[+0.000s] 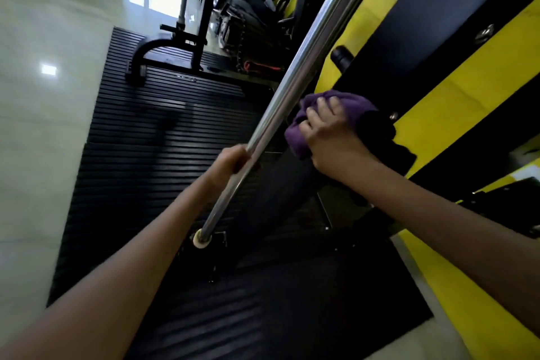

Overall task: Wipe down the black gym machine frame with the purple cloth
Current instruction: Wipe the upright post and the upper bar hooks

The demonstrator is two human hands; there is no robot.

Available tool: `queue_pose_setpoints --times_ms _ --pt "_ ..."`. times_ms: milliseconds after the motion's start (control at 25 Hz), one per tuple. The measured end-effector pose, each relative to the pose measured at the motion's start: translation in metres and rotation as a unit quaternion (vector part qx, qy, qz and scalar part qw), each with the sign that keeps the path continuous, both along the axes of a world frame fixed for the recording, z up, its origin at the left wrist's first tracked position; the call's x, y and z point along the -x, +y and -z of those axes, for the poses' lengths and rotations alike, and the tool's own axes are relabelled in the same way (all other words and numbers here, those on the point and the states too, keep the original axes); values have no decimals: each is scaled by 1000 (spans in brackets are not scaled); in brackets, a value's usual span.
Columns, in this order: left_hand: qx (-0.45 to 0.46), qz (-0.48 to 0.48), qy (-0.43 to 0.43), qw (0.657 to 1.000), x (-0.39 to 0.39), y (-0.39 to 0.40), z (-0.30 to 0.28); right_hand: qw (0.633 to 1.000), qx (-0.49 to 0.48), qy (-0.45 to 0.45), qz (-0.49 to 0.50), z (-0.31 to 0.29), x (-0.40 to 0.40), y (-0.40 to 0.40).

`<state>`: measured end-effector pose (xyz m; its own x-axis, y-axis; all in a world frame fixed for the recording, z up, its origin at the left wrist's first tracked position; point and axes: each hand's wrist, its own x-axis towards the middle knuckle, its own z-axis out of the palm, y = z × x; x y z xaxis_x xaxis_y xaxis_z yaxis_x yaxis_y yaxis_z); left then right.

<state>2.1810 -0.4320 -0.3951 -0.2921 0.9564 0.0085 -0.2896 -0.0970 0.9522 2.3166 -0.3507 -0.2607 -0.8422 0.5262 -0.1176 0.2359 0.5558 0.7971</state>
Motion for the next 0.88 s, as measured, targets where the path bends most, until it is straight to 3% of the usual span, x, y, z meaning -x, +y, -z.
queue_pose_setpoints --times_ms 80,200,320,400,520,720,800,880 --pt "-14 48 -23 998 2 -7 -6 998 19 -61 15 25 -1 -7" --pt "0 67 -24 997 -3 -12 -10 999 -9 -22 -37 11 -31 -18" --pt "-5 -50 -1 999 -21 -11 6 987 -117 93 -65 -12 -47 -19" --pt "-31 -128 84 988 -35 -13 22 984 -136 103 -51 -2 -36 -17" --pt "-31 -220 234 947 -46 -7 33 996 -75 36 29 36 -6 -18" --pt "-50 -309 303 900 -57 1 48 997 14 -78 -13 66 -25 -20" --pt "-46 -353 301 885 -66 3 49 997 7 -29 -70 47 -39 -23" --pt "-48 -390 295 871 -73 9 50 991 -55 85 -82 33 -39 -17"
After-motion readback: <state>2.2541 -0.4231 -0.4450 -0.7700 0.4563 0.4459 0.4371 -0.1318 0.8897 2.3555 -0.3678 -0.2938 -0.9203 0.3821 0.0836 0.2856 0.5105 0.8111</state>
